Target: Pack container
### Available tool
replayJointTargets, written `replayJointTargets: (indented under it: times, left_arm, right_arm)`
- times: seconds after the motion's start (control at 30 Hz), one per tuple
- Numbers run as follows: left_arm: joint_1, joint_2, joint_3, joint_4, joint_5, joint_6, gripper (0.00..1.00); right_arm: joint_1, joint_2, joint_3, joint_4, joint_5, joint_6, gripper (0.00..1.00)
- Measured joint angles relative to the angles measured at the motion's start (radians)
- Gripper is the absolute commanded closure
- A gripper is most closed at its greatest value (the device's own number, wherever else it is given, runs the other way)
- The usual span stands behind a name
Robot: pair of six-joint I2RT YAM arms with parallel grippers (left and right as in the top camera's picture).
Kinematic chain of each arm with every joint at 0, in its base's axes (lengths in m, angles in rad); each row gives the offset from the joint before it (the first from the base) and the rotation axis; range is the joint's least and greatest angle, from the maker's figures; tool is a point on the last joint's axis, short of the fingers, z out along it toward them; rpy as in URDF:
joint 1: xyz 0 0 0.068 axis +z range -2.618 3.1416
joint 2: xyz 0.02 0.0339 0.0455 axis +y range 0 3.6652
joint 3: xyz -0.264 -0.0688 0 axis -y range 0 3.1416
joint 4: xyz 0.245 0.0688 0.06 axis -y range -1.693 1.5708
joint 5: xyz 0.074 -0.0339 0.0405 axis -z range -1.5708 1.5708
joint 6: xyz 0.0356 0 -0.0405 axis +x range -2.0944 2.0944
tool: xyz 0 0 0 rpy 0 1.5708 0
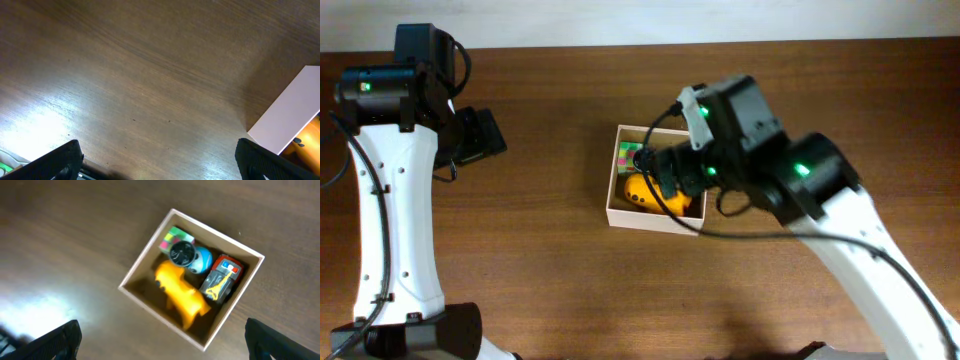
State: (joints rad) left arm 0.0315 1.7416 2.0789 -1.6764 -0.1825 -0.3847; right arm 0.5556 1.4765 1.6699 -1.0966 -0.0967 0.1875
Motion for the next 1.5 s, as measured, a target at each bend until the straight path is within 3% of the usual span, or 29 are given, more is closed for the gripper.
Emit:
replayJointTargets:
  times: [0.23, 0.73, 0.9, 1.2, 1.5]
  left_arm:
    - [0.0, 0.0, 0.0, 0.0, 0.0, 0.0, 0.01]
    - [0.0, 0.0, 0.0, 0.0, 0.0, 0.0, 0.01]
    - [0.0, 0.0, 0.0, 0.0, 0.0, 0.0, 0.01]
    - [0.0, 0.0, 0.0, 0.0, 0.0, 0.0, 0.01]
    - [0.0, 0.0, 0.0, 0.0, 0.002, 0.0, 0.01]
  right_arm:
    - [0.01, -0.215, 0.0, -0.036, 0.01, 0.0, 0.01]
    - [0.006, -0.534, 0.002, -0.139, 0.307, -0.16, 0.01]
    - [-0.124, -0.675, -0.038, -0.151, 0.349, -0.169, 0.01]
    - [-0.473, -0.92, -0.536, 0.083, 0.324, -0.173, 0.01]
    - [-0.58, -1.181, -1.062, 0.285, 0.173, -0.173, 0.01]
